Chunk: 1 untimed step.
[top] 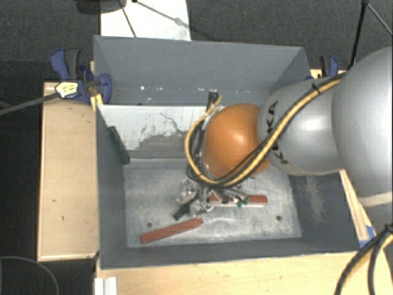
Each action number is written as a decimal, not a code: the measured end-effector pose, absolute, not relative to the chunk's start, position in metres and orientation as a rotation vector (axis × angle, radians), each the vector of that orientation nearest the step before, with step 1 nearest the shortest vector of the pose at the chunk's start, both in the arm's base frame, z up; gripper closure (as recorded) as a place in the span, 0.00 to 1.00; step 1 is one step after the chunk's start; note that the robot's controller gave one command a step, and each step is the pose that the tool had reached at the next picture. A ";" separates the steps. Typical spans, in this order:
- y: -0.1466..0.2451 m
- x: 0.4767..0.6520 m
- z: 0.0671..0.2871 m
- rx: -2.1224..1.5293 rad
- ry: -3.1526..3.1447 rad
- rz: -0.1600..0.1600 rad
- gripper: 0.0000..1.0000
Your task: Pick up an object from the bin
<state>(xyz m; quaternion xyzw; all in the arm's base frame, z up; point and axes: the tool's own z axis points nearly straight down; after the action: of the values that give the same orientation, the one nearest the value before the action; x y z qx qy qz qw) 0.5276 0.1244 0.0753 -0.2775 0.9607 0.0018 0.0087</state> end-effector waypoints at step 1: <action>0.125 0.528 0.076 -0.866 3.003 0.006 1.00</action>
Offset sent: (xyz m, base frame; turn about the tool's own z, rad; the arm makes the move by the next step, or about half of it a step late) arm 0.0001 0.0000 0.0086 0.0000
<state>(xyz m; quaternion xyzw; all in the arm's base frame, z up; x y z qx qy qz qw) 0.5279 0.1247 0.0757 -0.2769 0.9609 0.0018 0.0079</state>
